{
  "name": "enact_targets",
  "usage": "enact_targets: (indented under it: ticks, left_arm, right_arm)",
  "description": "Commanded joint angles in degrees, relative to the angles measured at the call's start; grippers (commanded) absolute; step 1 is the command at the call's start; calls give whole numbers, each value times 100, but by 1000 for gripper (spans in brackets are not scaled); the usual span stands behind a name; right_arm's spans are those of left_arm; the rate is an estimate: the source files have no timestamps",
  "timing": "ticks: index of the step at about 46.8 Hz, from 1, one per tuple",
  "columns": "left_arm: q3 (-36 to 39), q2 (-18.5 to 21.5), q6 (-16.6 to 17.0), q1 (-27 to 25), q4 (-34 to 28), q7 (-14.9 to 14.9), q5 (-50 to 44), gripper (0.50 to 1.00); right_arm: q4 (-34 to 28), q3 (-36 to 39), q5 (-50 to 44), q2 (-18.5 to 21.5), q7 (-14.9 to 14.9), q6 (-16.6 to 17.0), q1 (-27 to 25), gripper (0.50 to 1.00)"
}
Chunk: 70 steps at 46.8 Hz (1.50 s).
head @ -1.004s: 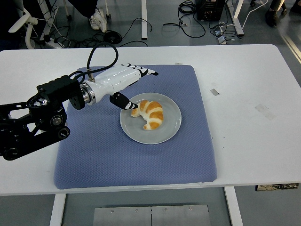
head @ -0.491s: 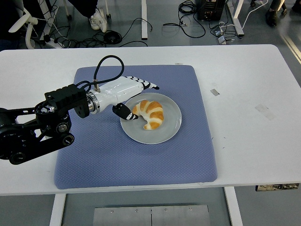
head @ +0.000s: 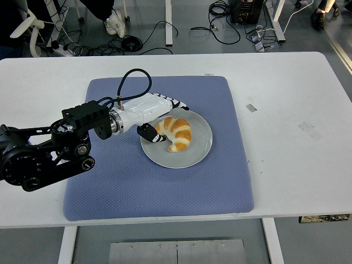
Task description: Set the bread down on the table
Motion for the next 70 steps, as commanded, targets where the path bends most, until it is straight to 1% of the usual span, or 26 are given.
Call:
enact_targets:
  ticks: [1,6,16,25,34,42,51,57,63,70]
  left_arm:
    - [-1,-34,-5,0,13,-9,0,880]
    - [-1,-51,-58,-8,22,-9,0,875]
    - [8,-95,-348,-8,92,-18,9,861]
    - [8,-139,-365,-8,189,-18,9,861]
    - [26,-148,-374,9,206,-44,9,849]
    - [26,-166,-383,18,206,-88,9,805]
    - [26,-245,-497,27,285,-105,0,758]
    - [26,-262,-497,36,329,-123,0,748]
    - [26,-262,-497,53,347,-176,0,719]
    - [61,-262,-497,53,347,-185,-17,657]
  right_arm:
    - [0,0,5,0,0,-1,-1,1000]
    - [0,0,-4,0,0,-1,-1,1000]
    - [0,0,-3,0,0,-1,-1,1000]
    - [0,0,5,0,0,-1,-1,1000]
    - [0,0,-3,0,0,-1,-1,1000]
    - [0,0,-4,0,0,-1,-1,1000]
    - [0,0,-4,0,0,-1,-1,1000]
    - [0,0,-3,0,0,-1,-1,1000]
    - [0,0,-4,0,0,-1,-1,1000]
    - [0,0,-3,0,0,-1,-1,1000]
